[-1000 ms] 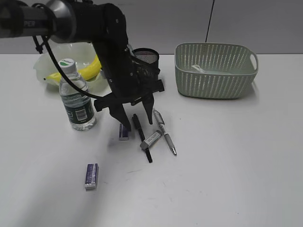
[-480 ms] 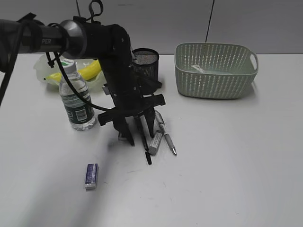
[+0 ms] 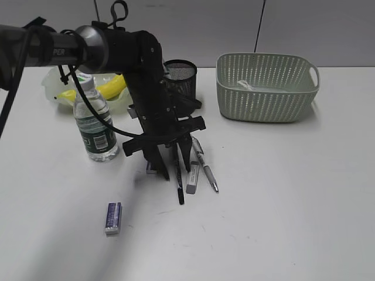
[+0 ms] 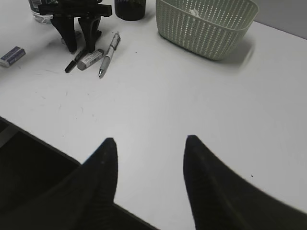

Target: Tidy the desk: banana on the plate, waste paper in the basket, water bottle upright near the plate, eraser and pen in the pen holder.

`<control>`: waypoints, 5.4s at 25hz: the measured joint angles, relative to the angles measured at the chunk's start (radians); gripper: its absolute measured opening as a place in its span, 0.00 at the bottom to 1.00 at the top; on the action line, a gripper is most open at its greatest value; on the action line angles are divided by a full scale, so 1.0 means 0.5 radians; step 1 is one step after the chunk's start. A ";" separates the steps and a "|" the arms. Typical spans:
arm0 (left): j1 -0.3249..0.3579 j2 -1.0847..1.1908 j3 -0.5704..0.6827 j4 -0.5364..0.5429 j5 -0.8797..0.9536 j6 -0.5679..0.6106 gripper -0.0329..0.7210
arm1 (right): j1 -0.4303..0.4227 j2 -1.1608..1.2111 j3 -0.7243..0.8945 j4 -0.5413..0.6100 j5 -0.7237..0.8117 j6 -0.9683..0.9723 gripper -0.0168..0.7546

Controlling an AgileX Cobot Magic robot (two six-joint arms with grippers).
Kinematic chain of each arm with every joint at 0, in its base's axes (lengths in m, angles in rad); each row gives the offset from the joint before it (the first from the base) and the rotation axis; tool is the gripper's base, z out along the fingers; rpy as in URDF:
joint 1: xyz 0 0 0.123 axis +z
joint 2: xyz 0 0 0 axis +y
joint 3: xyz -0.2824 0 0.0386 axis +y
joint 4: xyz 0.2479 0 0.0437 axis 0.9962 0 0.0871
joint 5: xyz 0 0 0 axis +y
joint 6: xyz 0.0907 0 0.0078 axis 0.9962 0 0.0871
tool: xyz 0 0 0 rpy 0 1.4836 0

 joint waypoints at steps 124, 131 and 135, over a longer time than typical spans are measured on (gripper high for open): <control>0.011 -0.272 -1.095 1.354 -0.400 0.550 0.50 | 0.000 0.000 0.000 0.000 -0.002 -0.001 0.50; 0.011 -0.609 -1.095 1.275 0.063 0.720 0.50 | 0.000 0.000 0.000 0.000 -0.002 -0.001 0.50; 0.009 -0.773 -1.068 1.052 0.084 0.767 0.50 | 0.000 0.000 0.000 0.001 -0.002 -0.001 0.50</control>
